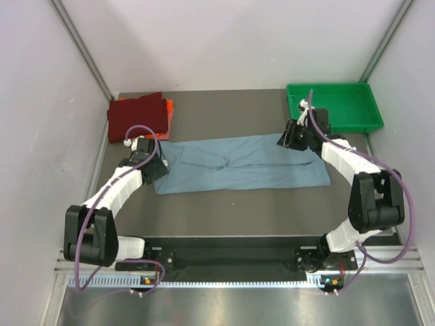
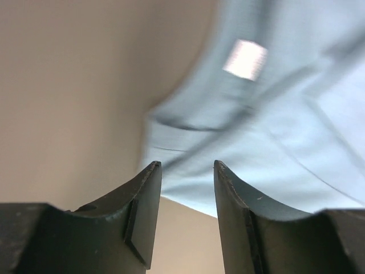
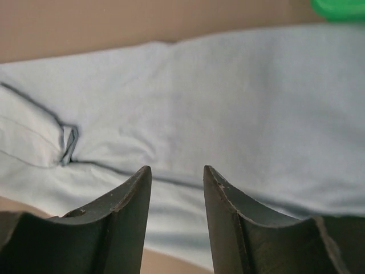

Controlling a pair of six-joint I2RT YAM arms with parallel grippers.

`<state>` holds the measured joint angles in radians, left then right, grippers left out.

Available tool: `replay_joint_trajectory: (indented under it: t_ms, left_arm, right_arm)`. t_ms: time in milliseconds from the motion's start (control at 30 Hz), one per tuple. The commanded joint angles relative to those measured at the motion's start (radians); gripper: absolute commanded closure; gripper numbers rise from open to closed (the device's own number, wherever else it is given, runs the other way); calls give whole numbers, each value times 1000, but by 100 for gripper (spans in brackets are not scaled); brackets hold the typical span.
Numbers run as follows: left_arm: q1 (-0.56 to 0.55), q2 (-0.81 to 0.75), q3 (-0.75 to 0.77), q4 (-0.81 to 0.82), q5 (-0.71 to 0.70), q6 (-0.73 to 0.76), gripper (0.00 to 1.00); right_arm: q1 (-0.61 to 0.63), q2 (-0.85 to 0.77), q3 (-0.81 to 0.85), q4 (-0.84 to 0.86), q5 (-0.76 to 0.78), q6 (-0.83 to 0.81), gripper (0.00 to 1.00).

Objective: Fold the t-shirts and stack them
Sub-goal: Fold the tshirt

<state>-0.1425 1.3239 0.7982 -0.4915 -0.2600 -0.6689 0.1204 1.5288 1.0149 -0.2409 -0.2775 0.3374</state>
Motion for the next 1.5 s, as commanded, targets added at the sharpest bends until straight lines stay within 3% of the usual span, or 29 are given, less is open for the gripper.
replay_joint_trajectory:
  t_ms: [0, 167, 400, 633, 800, 1067, 1300, 1467]
  left_arm:
    - [-6, -31, 55, 120, 255, 42, 53]
    - [-60, 37, 36, 185, 343, -17, 52]
    - [-71, 221, 52, 177, 183, -18, 50]
    - [-94, 293, 64, 255, 154, -4, 50]
    - [-129, 337, 127, 184, 108, -21, 49]
    - [-129, 279, 82, 153, 1, -21, 49]
    - [-132, 181, 104, 163, 105, 8, 49]
    - [-137, 84, 131, 96, 97, 22, 48]
  right_arm:
    - [25, 108, 97, 6, 46, -47, 58]
    - [25, 241, 198, -60, 139, -90, 58]
    - [25, 332, 136, -61, 244, 2, 59]
    - [19, 275, 28, -48, 300, 46, 58]
    - [15, 203, -84, -18, 342, 58, 58]
    - [5, 108, -164, 16, 331, 46, 59]
    - [5, 68, -202, 20, 357, 43, 64]
    - [10, 37, -118, 8, 287, 2, 63]
